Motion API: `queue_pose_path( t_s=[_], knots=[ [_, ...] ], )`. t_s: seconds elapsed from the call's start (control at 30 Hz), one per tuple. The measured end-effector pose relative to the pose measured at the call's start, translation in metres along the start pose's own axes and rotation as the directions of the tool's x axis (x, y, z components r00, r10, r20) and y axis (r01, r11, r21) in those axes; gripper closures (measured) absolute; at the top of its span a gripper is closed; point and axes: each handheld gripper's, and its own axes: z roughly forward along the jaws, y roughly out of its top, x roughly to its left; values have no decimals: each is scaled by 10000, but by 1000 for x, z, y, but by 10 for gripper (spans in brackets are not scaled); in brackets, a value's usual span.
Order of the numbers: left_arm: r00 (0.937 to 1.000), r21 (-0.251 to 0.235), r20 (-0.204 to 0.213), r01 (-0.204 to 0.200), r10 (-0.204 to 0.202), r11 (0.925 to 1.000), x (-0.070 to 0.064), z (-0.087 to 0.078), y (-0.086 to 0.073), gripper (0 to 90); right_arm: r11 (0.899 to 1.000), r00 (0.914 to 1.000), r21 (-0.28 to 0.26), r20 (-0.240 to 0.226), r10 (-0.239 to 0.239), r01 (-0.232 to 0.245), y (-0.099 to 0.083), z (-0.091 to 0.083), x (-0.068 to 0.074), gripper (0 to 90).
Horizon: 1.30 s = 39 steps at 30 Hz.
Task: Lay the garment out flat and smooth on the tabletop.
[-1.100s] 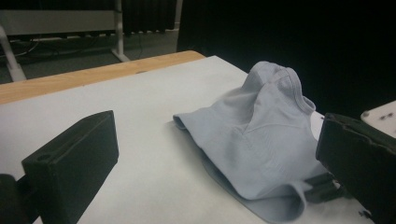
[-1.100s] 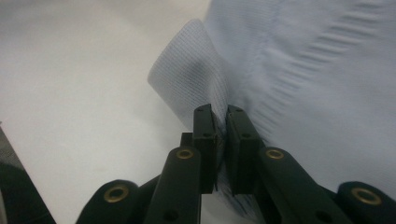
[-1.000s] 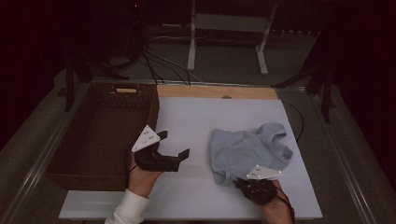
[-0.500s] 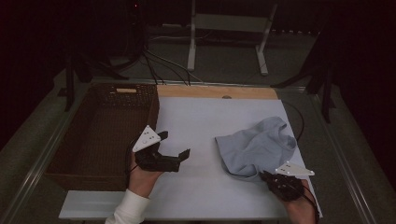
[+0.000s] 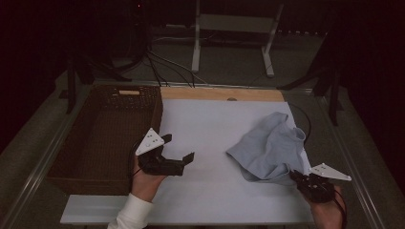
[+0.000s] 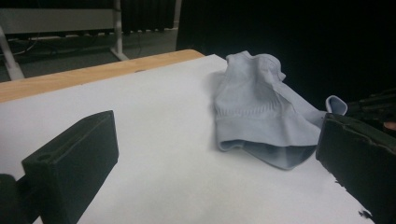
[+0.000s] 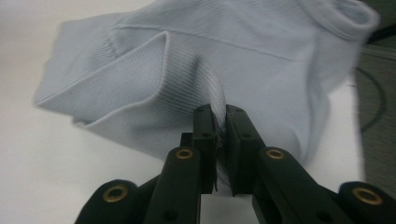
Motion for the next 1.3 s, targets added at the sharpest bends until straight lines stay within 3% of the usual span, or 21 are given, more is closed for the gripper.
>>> queue_pose_path(
  t_s=[0.13,0.2,0.3,0.47,0.53,0.9,1.3],
  knots=[
    [10000,9,7,0,0,10000,0,0,0,5,9998,9985,-59,507,207,-204,-1,-3,-10,840],
    [10000,54,11,-28,28,10000,0,1,0,6,9993,9984,-120,442,361,-356,-1,-5,-12,804],
    [10000,76,12,-16,16,10000,0,2,-1,6,9988,9992,-397,276,284,-273,3,-9,-7,683],
    [10000,109,16,-27,27,9999,0,3,-1,6,9955,9998,-934,-45,-169,164,14,-13,9,388],
    [10000,125,13,-8,8,9999,0,4,-1,6,9944,9992,-1015,-242,-307,281,16,-11,16,326],
    [9997,-31,186,-176,177,9998,-7,15,-3,6,9921,9890,-876,-1095,-993,899,18,9,50,270],
    [9949,-10,483,-883,883,9961,-21,56,-12,6,9904,9830,-216,-1209,-1379,1363,4,18,57,238]
  ],
)
